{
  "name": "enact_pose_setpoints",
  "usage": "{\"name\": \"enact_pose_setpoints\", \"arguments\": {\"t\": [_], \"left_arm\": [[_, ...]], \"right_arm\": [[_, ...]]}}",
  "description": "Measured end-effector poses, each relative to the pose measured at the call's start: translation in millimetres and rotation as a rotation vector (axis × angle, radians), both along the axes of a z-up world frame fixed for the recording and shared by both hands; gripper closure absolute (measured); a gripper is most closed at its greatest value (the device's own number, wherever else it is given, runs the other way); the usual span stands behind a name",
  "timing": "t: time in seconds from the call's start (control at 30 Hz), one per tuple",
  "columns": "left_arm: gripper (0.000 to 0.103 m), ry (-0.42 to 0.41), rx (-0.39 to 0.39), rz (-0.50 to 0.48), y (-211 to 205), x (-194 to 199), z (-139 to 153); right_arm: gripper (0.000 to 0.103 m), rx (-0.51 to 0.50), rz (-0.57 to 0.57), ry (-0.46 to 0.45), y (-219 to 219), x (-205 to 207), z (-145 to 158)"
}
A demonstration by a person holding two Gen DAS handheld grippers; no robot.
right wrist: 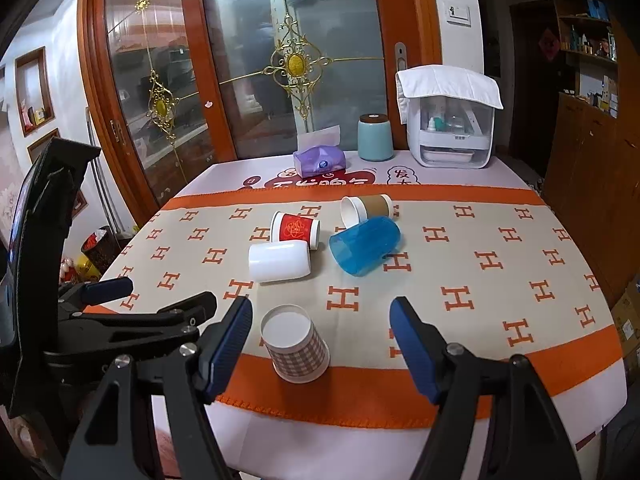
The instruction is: Flip cup upside down
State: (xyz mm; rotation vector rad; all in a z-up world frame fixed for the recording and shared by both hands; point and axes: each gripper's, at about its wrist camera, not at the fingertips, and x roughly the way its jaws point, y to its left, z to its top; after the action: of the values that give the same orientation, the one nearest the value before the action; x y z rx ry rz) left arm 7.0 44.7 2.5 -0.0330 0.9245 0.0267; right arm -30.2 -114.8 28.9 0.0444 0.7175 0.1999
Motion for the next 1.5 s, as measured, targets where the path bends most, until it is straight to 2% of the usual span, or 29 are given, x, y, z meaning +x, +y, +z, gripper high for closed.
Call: {"name": "enact_pose_setpoints", "arguments": {"t": [0.27,1.5], "left_arm": [[0.001,-0.021,0.009,0.008,-2,0,0],[0.001,-0.016,0.008,0.019,-2,2,-2]], "right_arm": [[0.031,0.010,-0.013,0.009,-2,2,-3],[0.031,0.046,-0.032,0.039,-4,7,-11]]}}
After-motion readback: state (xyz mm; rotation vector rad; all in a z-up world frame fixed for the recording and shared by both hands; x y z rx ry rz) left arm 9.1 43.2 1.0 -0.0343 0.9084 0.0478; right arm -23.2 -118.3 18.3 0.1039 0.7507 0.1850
